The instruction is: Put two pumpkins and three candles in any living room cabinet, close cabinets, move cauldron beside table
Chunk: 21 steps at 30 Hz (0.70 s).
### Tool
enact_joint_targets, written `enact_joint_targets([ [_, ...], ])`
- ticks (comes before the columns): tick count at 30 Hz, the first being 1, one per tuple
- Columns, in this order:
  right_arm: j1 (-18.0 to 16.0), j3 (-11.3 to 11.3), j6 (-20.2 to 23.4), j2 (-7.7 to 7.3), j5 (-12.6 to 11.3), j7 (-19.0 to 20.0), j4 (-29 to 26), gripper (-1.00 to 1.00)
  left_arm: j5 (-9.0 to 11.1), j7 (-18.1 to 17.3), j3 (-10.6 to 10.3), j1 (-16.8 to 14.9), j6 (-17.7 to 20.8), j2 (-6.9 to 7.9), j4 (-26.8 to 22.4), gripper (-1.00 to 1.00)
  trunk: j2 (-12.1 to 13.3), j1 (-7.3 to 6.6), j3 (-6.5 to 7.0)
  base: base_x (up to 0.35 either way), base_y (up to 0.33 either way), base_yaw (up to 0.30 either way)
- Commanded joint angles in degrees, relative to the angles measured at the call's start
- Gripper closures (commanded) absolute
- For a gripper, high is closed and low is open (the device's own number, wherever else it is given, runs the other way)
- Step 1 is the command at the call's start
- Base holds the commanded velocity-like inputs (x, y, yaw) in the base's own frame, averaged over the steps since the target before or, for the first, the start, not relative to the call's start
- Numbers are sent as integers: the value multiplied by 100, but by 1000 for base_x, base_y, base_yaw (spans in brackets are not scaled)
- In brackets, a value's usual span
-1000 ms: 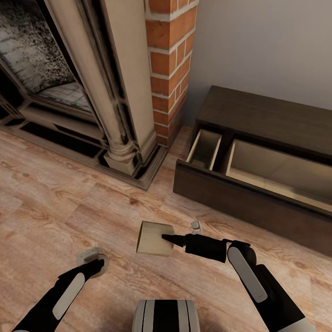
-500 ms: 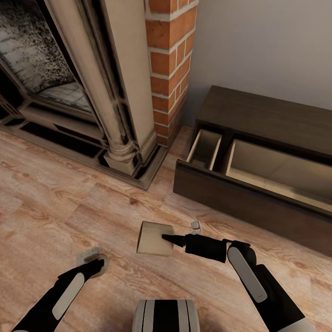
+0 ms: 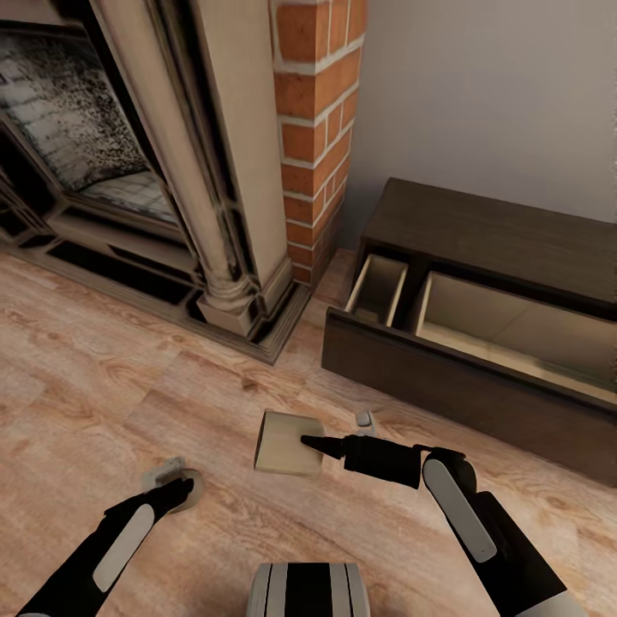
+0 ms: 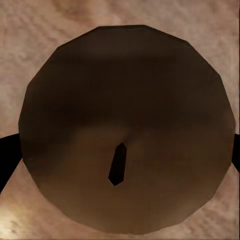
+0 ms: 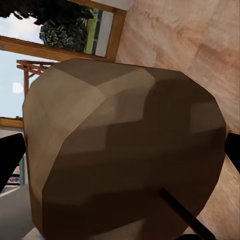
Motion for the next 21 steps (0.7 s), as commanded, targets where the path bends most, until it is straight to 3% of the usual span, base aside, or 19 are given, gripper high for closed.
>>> enact_joint_targets([
  [1, -3, 1, 28, -3, -28, -12, -1, 100, 65, 46, -12, 0, 47, 25, -102, 100, 0, -3, 19, 0, 0, 0],
  [4, -3, -3, 28, -3, -38, -12, 3, 100, 153, 41, 4, 6, 481, 164, -600, 100, 4, -11, 85, 0, 0, 0],
  [5, -3, -4, 28, -3, -39, -12, 5, 100, 297, 10, 11, 7, 884, 258, -944, 100, 5, -13, 107, 0, 0, 0],
  [8, -3, -5, 28, -3, -41, -12, 12, 100, 832, -152, 52, 14, 1636, 499, -1551, 100, 9, -21, 174, 0, 0, 0],
  [9, -3, -5, 25, -3, -41, -12, 14, 100, 1154, -249, 132, 22, 1845, 651, -1736, 100, 11, -24, 196, 0, 0, 0],
  [12, -3, -9, 11, -3, -43, -12, 47, 100, 1725, -403, 231, 42, 2017, 915, -1879, 100, 15, -31, 262, 0, 0, 0],
  [15, -3, -13, -4, -3, -44, -4, 197, 100, 2134, -453, 264, 50, 2141, 1191, -1942, 100, 19, -39, 329, 0, 0, 0],
  [18, -3, -19, -12, -3, -42, -2, 255, 100, 2432, -463, 343, 53, 2619, 1311, -2031, 100, 23, -47, 395, 0, 0, 0],
  [21, -3, -34, -15, -3, -41, -1, 283, 100, 2612, -469, 689, 57, 3196, 1343, -2167, 100, 27, -55, 462, 0, 0, 0],
])
